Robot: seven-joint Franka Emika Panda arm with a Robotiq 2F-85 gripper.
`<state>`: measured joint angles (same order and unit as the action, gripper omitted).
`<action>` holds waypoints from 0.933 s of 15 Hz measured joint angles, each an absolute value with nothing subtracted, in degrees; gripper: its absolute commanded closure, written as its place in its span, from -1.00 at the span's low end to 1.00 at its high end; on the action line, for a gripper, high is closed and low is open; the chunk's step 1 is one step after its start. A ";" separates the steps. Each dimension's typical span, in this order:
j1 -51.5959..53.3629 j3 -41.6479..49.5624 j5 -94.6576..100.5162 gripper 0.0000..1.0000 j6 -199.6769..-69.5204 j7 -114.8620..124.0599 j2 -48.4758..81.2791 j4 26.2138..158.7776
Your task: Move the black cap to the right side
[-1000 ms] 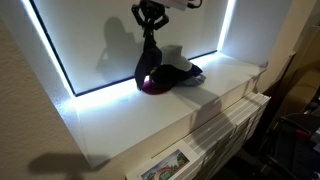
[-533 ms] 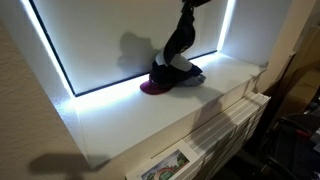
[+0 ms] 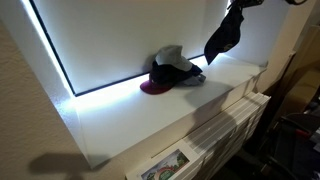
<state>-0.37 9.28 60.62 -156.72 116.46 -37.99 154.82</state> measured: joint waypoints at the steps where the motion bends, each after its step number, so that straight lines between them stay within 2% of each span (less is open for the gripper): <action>1: -0.58 13.19 62.55 0.97 -161.29 115.15 -40.38 156.91; 8: 1.97 44.02 73.31 0.97 -187.98 100.25 -47.95 159.01; 11: 12.74 50.16 75.31 0.97 -184.03 99.58 -48.63 159.14; 14: 24.35 44.72 70.39 0.97 -170.65 100.28 -48.94 159.11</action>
